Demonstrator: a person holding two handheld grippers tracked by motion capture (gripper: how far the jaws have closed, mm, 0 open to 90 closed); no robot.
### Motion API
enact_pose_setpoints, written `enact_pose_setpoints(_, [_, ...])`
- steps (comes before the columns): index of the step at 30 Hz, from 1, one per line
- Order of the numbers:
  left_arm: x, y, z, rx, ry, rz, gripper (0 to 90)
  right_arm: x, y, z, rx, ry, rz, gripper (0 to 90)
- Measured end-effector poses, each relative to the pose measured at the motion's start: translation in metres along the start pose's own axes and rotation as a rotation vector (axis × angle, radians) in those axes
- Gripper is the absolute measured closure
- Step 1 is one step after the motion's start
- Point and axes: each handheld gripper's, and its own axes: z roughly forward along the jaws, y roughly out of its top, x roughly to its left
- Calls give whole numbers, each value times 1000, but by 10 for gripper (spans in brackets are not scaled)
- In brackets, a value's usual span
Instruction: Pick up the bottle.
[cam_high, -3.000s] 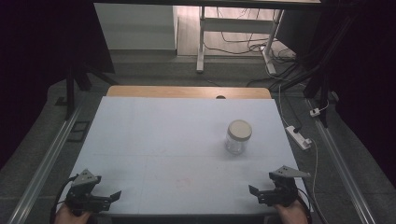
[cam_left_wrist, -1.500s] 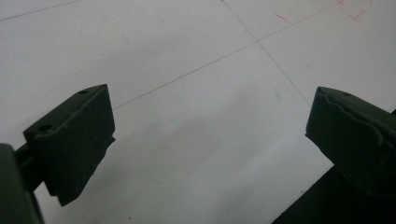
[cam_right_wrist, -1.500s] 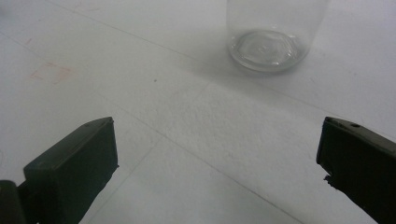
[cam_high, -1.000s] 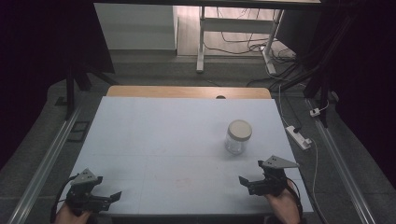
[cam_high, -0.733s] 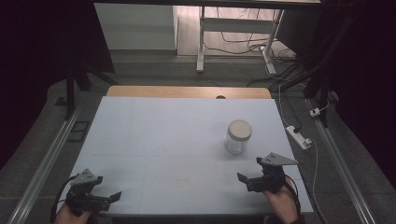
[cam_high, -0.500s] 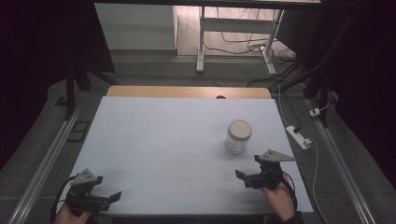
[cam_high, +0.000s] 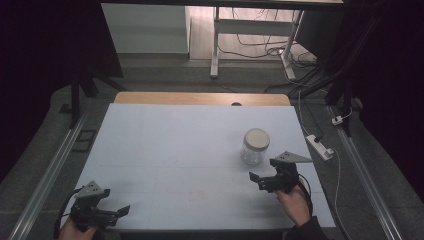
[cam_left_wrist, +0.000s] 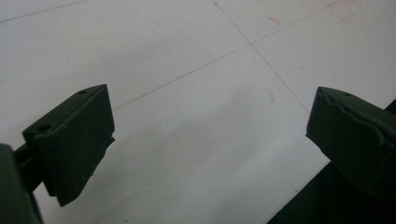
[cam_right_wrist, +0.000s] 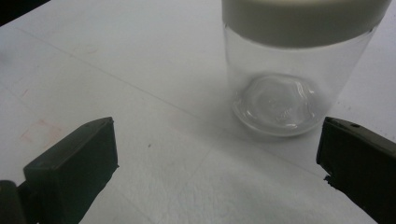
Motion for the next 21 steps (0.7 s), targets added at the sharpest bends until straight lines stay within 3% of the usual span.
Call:
enact_pose_setpoints(7, [0, 0, 0, 0, -2, 1, 20, -5, 9, 13, 31, -3, 8, 0])
enact_pose_setpoints(17, [0, 0, 1, 7, -5, 2, 19, -10, 18, 31, 57, -93, -37, 0])
enact_pose_setpoints(21, [0, 0, 1, 8, -6, 3, 18, -14, 19, 34, 59, -100, -36, 0])
